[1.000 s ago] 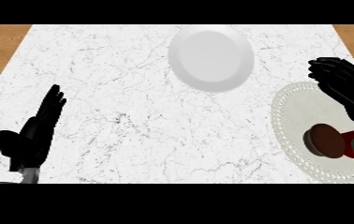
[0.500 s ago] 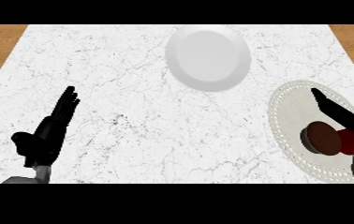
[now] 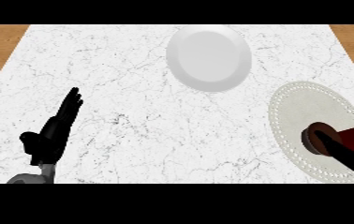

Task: Pick the can from the placemat and place it in the plate

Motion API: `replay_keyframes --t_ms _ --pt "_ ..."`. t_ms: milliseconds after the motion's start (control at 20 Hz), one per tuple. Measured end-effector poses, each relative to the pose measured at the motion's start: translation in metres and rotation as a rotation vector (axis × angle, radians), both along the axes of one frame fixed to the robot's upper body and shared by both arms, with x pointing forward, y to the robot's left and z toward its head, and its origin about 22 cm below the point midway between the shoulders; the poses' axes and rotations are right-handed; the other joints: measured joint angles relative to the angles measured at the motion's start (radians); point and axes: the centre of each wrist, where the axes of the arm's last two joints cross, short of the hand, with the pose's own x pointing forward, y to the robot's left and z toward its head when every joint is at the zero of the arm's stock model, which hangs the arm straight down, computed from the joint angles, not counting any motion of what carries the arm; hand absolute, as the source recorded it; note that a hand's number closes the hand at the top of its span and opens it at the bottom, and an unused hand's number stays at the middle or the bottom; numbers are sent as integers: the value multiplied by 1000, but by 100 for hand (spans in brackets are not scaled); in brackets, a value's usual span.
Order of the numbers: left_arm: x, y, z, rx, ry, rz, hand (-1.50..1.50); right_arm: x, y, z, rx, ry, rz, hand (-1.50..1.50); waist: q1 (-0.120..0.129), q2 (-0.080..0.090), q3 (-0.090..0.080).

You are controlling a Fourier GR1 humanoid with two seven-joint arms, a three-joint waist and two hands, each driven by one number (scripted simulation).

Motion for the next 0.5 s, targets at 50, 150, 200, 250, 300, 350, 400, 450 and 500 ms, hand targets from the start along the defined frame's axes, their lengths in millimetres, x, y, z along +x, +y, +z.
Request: replay_keyframes --t_ms 50,150,200,250,300,350,400,450,500 --pt "4 1 2 -1 2 -5 0 -5 -4 4 -9 37 -14 -150 0 1 0" --pt "5 -2 3 -1 -2 -8 0 -15 -13 12 -28 131 -32 -150 2 1 0" --pt "4 2 2 -3 -4 -11 0 -20 -15 14 -36 181 -39 -150 3 1 -1" --pt "3 5 2 3 -4 -8 0 -25 -16 16 -41 235 -43 -150 4 1 -1" --pt "6 4 5 4 -4 -13 0 -28 -17 19 -43 291 -44 -150 6 2 -1" --pt "6 4 6 4 -2 -14 0 -30 -17 22 -47 348 -45 -150 9 3 -1" --pt "7 4 7 2 -5 -12 0 -31 -16 28 -47 400 -46 -150 10 3 -1" --pt "5 1 5 3 -3 -16 0 -33 -15 33 -43 446 -46 -150 11 3 -1" --pt "5 0 3 4 -3 -19 0 -32 -15 40 -40 484 -48 -150 12 3 -1"
